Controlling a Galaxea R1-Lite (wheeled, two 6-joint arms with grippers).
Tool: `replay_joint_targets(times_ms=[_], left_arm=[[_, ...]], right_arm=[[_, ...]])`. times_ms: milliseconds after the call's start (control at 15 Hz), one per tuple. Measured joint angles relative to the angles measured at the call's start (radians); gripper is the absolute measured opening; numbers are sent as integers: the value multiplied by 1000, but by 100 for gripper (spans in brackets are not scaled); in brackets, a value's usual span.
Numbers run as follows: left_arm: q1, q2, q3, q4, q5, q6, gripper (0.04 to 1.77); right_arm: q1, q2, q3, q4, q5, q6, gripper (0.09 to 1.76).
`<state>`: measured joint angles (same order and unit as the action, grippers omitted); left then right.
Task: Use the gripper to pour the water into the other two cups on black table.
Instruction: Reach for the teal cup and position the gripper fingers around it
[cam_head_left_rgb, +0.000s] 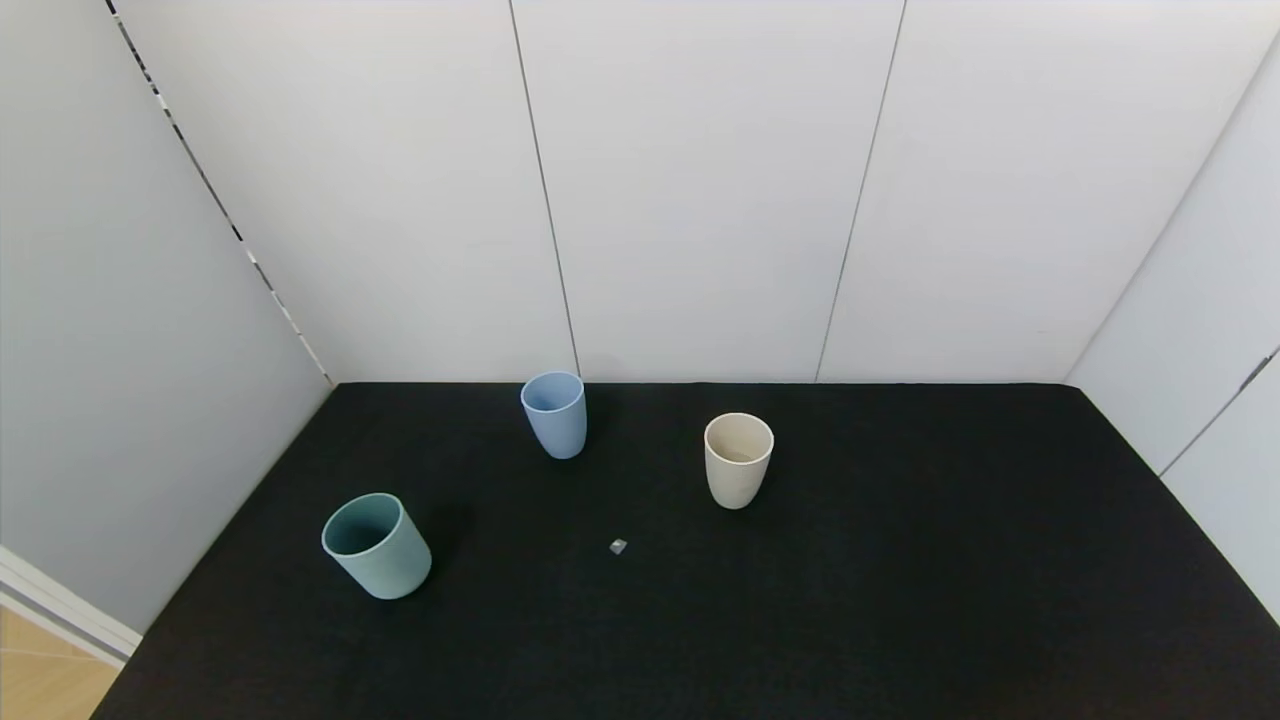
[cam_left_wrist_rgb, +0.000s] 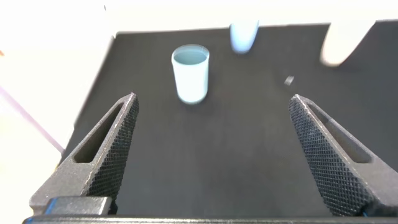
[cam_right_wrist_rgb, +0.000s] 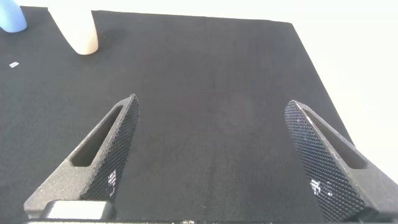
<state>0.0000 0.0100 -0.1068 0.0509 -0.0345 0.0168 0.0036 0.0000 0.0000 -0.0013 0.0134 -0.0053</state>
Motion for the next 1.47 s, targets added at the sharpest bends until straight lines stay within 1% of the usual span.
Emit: replay_joint_targets(times_ms=[200, 400, 533, 667, 800, 1067, 1200, 1333, 1467], left_arm=[[-2, 86, -115, 36, 4, -3, 172], [-9, 262, -201, 23, 13, -3, 172], [-10, 420, -250, -23, 15, 0, 172], [-8, 593, -276, -108, 15, 0, 172], [4, 766, -286, -184, 10, -1, 172], [55, 1080, -293, -304, -27, -2, 172], [73, 1199, -282, -386, -46, 0, 172], [82, 1300, -248, -485, -61, 3, 172], [85, 1380, -204, -555, -94, 6, 172]], right_arm=[[0, 0, 0, 0, 0, 0, 171], [0, 0, 0, 0, 0, 0, 171], [0, 0, 0, 0, 0, 1, 171], [0, 0, 0, 0, 0, 0, 171], [1, 0, 0, 0, 0, 0, 171], [0, 0, 0, 0, 0, 0, 171], [0, 0, 0, 0, 0, 0, 171], [0, 0, 0, 0, 0, 0, 171], [0, 0, 0, 0, 0, 0, 171]])
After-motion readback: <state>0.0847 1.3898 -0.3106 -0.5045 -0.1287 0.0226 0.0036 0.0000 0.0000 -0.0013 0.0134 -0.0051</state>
